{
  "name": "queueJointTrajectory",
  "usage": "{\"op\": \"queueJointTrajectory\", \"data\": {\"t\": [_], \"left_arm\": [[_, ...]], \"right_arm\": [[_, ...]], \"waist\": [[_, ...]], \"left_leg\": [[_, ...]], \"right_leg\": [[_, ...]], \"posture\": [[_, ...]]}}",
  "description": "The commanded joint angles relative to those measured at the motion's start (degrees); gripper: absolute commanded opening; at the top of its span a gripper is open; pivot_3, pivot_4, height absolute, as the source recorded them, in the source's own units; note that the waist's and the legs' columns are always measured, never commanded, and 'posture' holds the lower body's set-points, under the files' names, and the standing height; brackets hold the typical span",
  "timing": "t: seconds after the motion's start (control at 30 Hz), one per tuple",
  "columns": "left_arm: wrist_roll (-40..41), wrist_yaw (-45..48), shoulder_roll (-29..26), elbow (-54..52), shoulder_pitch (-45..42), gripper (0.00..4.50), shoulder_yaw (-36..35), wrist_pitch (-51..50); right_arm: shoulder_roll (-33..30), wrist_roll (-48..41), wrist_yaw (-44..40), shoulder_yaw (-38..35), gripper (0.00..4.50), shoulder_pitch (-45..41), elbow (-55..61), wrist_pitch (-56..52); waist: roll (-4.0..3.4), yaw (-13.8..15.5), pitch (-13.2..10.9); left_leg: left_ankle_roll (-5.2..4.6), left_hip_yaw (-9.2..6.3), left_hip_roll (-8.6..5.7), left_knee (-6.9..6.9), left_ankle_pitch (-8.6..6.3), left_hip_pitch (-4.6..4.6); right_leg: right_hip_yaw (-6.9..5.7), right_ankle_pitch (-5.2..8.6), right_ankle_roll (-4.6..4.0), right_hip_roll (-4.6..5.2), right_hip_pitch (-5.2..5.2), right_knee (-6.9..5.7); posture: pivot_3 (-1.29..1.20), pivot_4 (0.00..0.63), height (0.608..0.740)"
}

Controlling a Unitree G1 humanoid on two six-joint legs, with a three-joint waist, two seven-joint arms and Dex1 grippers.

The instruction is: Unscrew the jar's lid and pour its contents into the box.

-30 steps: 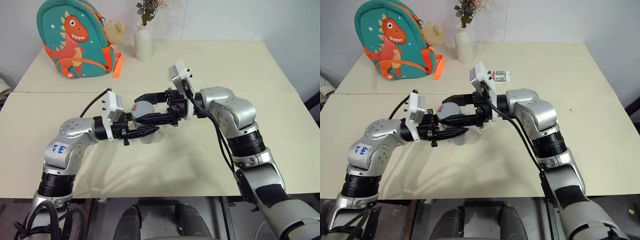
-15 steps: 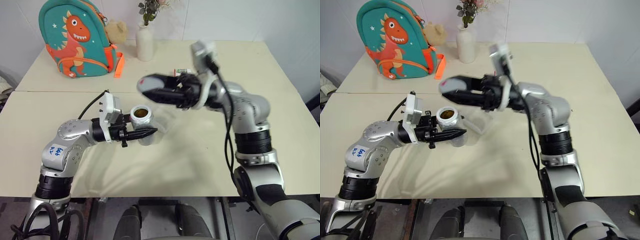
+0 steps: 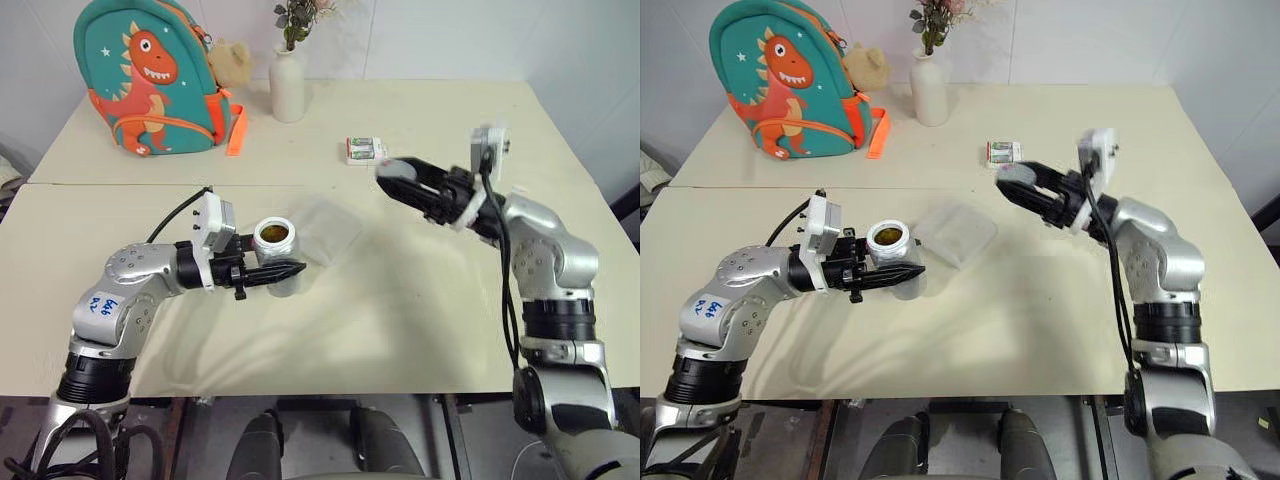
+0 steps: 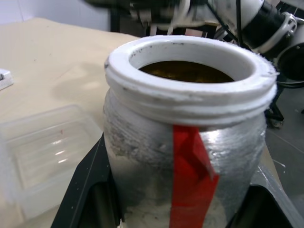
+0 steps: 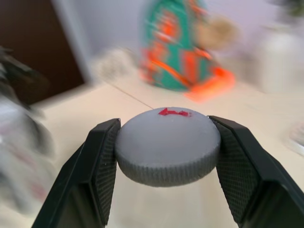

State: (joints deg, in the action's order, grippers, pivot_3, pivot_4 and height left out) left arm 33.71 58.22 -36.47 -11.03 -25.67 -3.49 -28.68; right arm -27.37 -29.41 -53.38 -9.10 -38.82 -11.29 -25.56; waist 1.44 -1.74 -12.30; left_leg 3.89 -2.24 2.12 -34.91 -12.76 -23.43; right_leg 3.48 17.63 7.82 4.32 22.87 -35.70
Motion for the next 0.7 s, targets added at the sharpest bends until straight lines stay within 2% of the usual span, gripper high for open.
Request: {"op": "queueJointTrajectory", "data": {"t": [0.03, 0.17, 0.33, 0.4, 0.53, 0.7], "left_arm": [[1.3, 0.8, -0.8, -1.1, -0.5, 1.99, -2.2, 1.1], [1.1, 1.1, -0.8, -0.3, -1.8, 1.99, -2.3, 1.1], [1.1, 1.4, -0.7, 0.3, -2.7, 1.99, -2.2, 0.9], [1.2, 1.4, -0.7, 0.3, -2.9, 1.99, -2.2, 0.8], [2.2, 1.5, -0.3, 0.0, -2.9, 1.99, -3.1, 0.8], [2.3, 1.7, -1.4, 0.3, -3.3, 1.99, -3.9, 0.5]], "right_arm": [[0.1, 4.6, 2.9, -0.8, 2.55, 4.3, -3.2, 8.1], [1.4, 9.1, 4.7, 0.3, 2.55, 7.3, -9.1, 16.2], [2.6, 8.9, 4.8, -0.3, 2.55, 6.5, -13.8, 17.3], [2.2, 9.0, 3.7, 0.2, 3.29, 6.3, -14.6, 17.3], [0.8, 8.6, 1.4, 0.5, 4.48, 6.1, -13.7, 16.5], [-2.6, 7.8, -1.9, 0.9, 4.48, 4.0, -9.2, 14.6]], "waist": [[-0.01, -0.1, 0.0], [-0.01, -0.4, 0.0], [-0.01, -0.6, 0.0], [-0.01, -0.6, 0.0], [-0.01, -0.6, 0.0], [-0.02, -0.6, 0.0]], "left_leg": [[0.00, 0.02, 0.00, -0.01, 0.00, 0.00], [0.01, 0.06, 0.00, -0.03, 0.01, 0.04], [0.06, 0.06, 0.00, -0.05, 0.05, 0.10], [0.08, 0.05, 0.00, -0.05, 0.06, 0.11], [0.08, 0.05, 0.00, -0.04, 0.06, 0.10], [0.09, 0.05, 0.00, -0.07, 0.06, 0.11]], "right_leg": [[0.02, 0.00, 0.00, 0.00, 0.00, -0.01], [0.05, -0.01, 0.02, 0.00, -0.01, -0.07], [0.07, -0.01, 0.02, -0.01, -0.03, -0.18], [0.07, -0.02, 0.02, 0.00, -0.04, -0.18], [0.07, -0.02, 0.03, 0.00, -0.04, -0.17], [0.07, -0.03, 0.04, 0.00, -0.04, -0.19]], "posture": [[0.00, 0.150, 0.740], [0.00, 0.150, 0.740], [0.00, 0.150, 0.740], [0.00, 0.150, 0.740], [0.00, 0.150, 0.740], [0.00, 0.150, 0.740]]}}
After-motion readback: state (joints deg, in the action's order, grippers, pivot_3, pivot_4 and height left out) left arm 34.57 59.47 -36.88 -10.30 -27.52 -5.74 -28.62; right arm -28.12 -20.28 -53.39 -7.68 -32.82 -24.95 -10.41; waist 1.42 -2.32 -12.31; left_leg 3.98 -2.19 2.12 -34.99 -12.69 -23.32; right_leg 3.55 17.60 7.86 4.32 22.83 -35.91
